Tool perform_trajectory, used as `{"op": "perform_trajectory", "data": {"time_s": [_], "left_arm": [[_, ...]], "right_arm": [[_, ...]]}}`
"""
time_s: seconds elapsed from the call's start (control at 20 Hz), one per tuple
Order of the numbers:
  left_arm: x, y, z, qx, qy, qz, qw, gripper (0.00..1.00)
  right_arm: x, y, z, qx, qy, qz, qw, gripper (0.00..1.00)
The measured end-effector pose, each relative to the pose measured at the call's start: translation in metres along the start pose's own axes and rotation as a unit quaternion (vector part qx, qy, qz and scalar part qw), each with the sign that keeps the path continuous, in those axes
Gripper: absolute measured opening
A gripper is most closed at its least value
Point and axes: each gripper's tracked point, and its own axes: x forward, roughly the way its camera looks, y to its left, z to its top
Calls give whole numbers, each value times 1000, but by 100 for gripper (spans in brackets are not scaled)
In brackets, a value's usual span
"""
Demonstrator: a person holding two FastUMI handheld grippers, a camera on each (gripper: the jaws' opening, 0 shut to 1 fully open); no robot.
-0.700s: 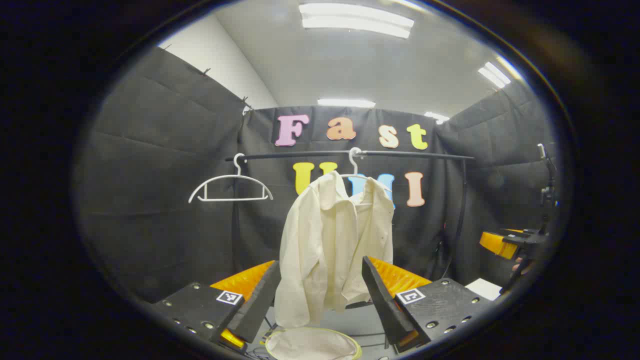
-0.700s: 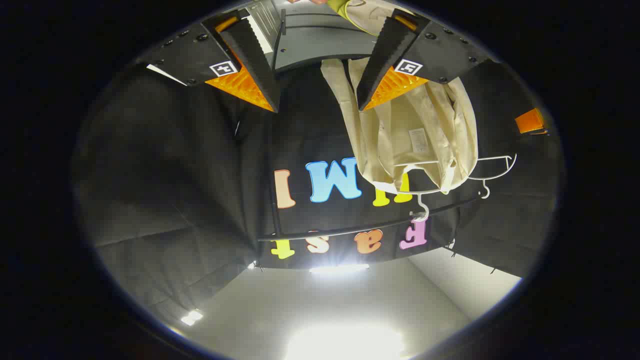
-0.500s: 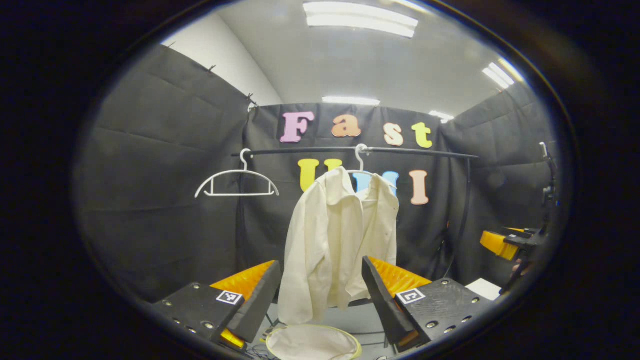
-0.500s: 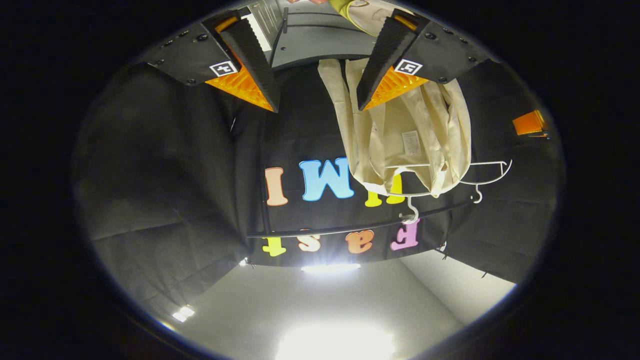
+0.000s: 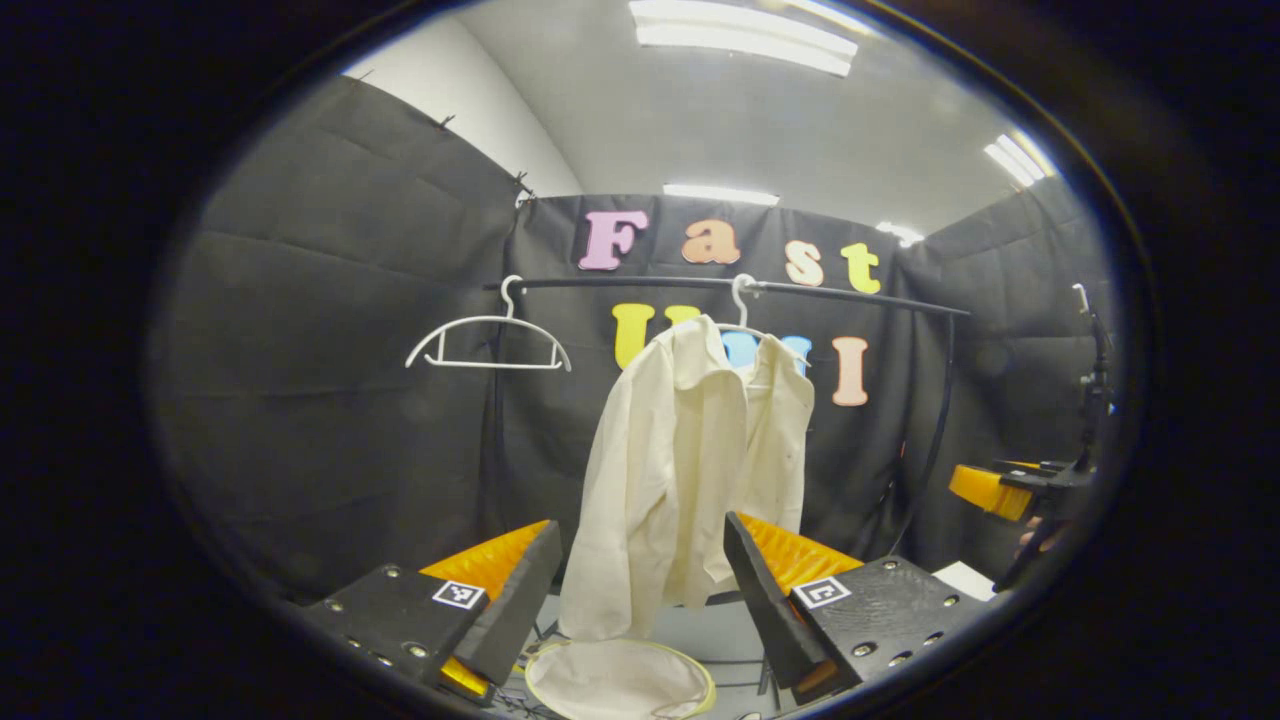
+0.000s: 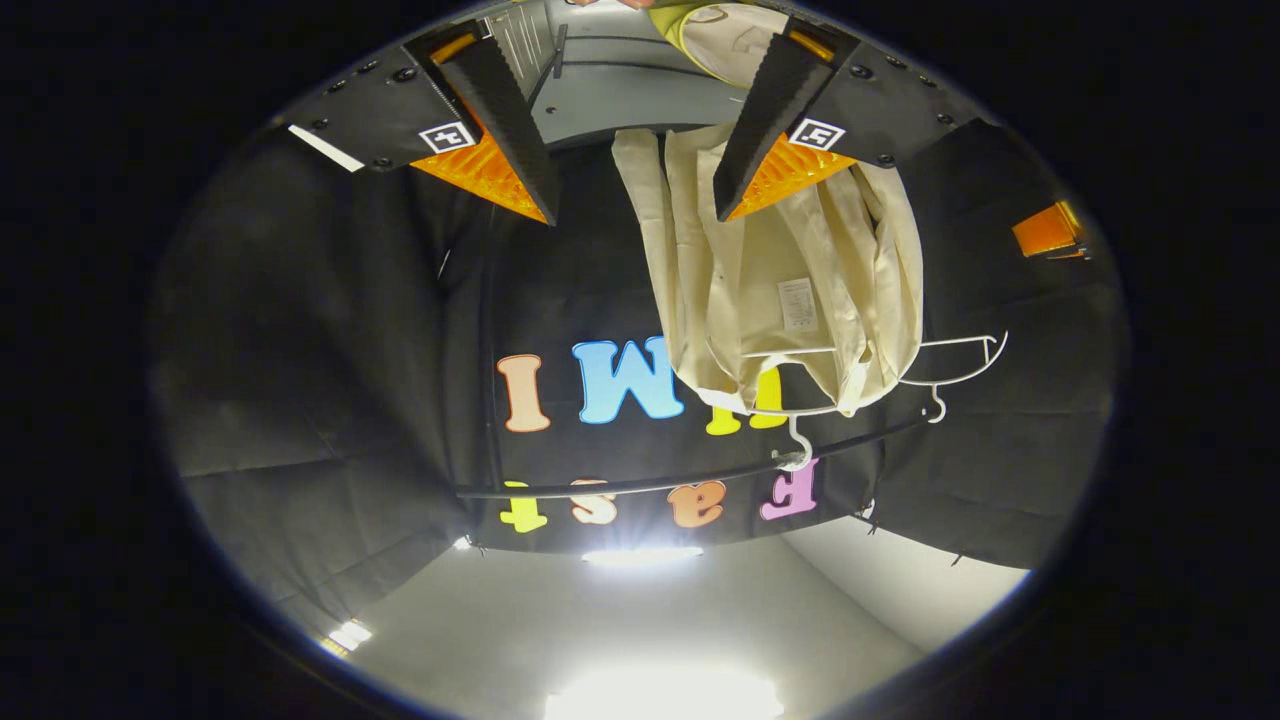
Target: Grasp the clothes on the hanger with both hands and then place them into the laundry hamper below.
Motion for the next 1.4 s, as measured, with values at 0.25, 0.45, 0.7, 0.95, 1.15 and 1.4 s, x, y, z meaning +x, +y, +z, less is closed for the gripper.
{"op": "perform_trajectory", "data": {"time_s": [0.25, 0.45, 0.7, 0.95, 1.15, 1.4], "left_arm": [[2, -9, -15, 9, 17, -11, 1000, 95], [9, -16, -11, 1, 19, -21, 1000, 95], [19, -23, 3, 13, 12, -35, 999, 94], [40, -44, 31, 6, 0, -56, 998, 95], [75, -73, 63, -7, -18, -73, 997, 95], [126, -94, 84, 7, -32, -34, 999, 94]], "right_arm": [[9, 5, 5, -5, 2, 4, 1000, 98], [16, 8, 10, 0, 3, 3, 1000, 98], [26, 6, 2, 11, 11, -5, 1000, 98], [29, -10, -3, 4, 19, -22, 1000, 98], [45, -25, 0, -5, 10, -28, 1000, 98], [73, -42, 3, -15, 1, -32, 999, 98]]}}
